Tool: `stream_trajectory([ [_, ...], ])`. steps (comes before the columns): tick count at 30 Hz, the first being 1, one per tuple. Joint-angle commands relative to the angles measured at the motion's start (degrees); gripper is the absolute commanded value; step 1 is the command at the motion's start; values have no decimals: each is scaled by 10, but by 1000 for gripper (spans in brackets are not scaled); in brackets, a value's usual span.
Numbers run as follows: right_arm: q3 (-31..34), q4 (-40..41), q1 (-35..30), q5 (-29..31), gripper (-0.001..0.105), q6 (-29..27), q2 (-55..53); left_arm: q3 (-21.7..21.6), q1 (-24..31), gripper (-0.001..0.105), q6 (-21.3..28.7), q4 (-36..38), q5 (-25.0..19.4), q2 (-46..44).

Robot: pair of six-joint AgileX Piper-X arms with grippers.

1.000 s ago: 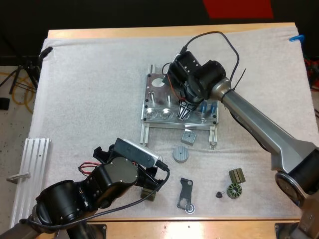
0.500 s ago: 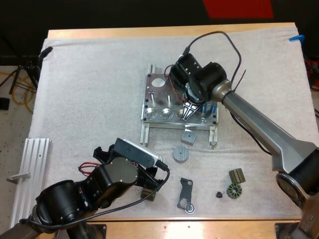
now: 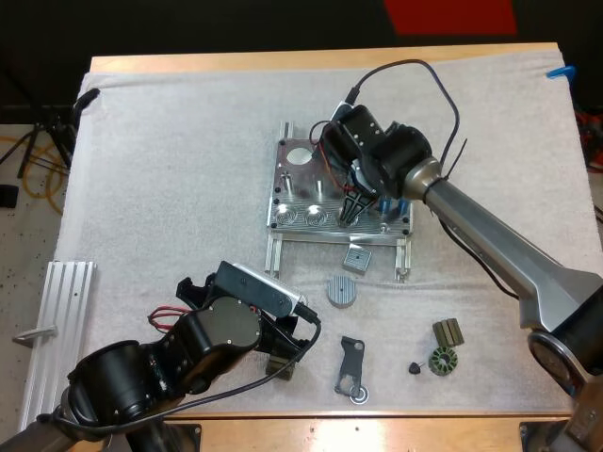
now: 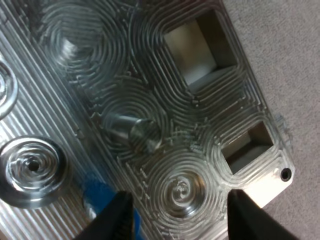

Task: Load cells from right to left

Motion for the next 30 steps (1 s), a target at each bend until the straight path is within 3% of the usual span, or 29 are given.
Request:
stream_trajectory([
  [1, 8, 6, -1, -5, 43, -12, 8, -2, -2, 68, 0, 2, -14, -3],
  [18, 8, 22, -1, 12, 43, -17, 2, -2, -2, 68, 0, 1, -14, -3],
  [23, 8, 32, -1, 12, 43, 43, -24, -2, -2, 68, 2, 1, -14, -3],
  [30, 8, 82, -1, -12, 43, 107, -75, -2, -2, 68, 52, -1, -14, -3],
])
